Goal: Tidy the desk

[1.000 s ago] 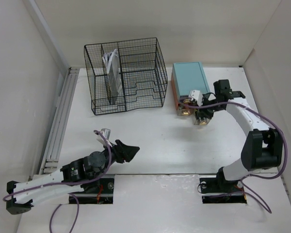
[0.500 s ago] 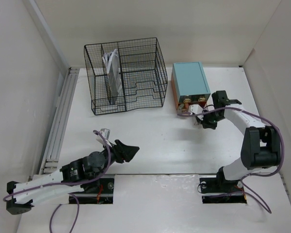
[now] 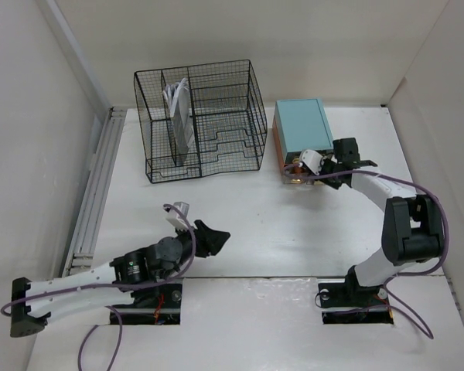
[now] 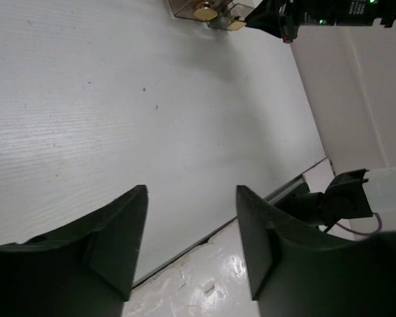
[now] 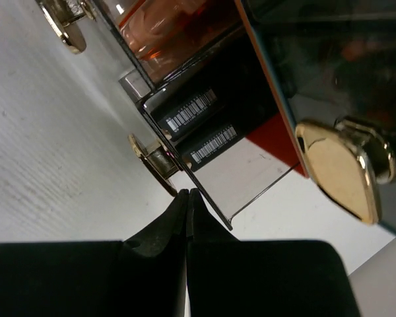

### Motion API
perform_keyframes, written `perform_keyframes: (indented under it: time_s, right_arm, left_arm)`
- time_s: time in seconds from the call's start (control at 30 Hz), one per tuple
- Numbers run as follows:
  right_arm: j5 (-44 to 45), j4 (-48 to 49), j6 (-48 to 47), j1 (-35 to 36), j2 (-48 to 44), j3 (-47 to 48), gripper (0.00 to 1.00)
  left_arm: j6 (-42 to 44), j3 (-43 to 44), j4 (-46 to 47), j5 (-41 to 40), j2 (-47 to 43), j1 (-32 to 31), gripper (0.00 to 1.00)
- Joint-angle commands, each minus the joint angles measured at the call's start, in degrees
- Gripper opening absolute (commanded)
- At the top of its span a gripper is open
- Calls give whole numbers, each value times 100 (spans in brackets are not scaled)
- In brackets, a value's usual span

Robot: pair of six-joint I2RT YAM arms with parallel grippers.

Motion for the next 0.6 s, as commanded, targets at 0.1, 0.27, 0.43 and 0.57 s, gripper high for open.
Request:
perform_keyframes:
  time_s: [0.1,0.27,0.43,0.57]
  right_arm:
    - [163,661,127,208,316,90,0]
    - [277,986,232,261,317,-33,0]
    - [444,1338,180,322,264,-165,0]
    - [550,1452,180,427,211,-227,0]
  left_arm:
    - [139,341,1900,-11,1616,-39,27]
    - [192,815,3453,723,3310,451,23]
    - [130,1017,4669,1587,4377,927,21]
    - [-203,1071,5557,2377,5168,1366,21]
